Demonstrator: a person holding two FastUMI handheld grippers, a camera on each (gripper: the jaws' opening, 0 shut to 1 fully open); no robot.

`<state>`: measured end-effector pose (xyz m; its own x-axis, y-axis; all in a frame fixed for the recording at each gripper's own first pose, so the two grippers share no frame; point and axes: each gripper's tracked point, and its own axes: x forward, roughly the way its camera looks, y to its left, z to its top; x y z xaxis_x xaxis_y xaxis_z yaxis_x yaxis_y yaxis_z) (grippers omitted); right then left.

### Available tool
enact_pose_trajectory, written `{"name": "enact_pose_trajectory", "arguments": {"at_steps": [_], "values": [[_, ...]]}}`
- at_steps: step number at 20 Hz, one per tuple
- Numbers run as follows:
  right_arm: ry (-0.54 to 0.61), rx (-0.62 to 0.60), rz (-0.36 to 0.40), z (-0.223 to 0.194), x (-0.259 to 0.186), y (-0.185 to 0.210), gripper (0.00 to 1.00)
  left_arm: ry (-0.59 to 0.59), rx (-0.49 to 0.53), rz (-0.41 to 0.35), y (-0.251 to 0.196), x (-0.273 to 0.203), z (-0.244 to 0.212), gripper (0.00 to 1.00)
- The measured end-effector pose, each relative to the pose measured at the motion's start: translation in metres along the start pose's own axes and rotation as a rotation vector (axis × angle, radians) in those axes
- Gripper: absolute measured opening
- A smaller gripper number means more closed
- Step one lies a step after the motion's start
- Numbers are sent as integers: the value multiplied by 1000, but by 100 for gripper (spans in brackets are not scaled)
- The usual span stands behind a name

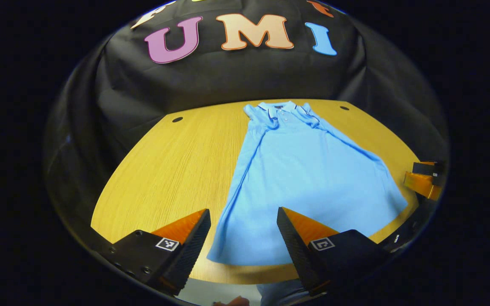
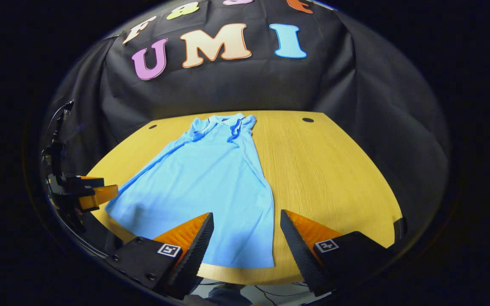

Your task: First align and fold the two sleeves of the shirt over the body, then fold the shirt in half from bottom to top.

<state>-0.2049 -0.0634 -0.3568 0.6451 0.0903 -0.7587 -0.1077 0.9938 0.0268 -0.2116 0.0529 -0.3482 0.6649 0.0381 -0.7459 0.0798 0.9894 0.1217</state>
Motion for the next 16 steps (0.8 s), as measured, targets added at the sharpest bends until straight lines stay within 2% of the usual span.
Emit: {"name": "enact_pose_trajectory", "arguments": {"at_steps": [1,4,6,7,8,9,11,13,14,15,16], "values": [[14,-5,-4,-4,2,0,93,12,-3,6,2,-1,-7,96],[61,0,-9,-21,5,-1,98,50,-25,21,7,-1,-29,96],[83,18,-17,-30,6,-2,98,70,-35,31,8,2,-39,96],[97,27,-22,-34,8,-4,93,78,-39,43,11,4,-44,96],[111,35,-23,-37,10,-5,98,82,-43,50,13,6,-46,95],[121,38,-26,-41,8,-5,98,88,-45,55,13,7,-50,93],[136,33,-30,-48,10,-7,98,71,-43,53,12,8,-48,91],[159,30,-29,-56,13,-6,98,66,-15,51,12,7,-50,93],[189,32,-28,-65,12,-3,98,67,-1,38,10,8,-51,94],[173,17,-35,-64,13,-3,98,62,0,23,8,6,-51,93],[185,8,-34,-64,13,-2,94,55,-18,0,5,5,-51,93]]}}
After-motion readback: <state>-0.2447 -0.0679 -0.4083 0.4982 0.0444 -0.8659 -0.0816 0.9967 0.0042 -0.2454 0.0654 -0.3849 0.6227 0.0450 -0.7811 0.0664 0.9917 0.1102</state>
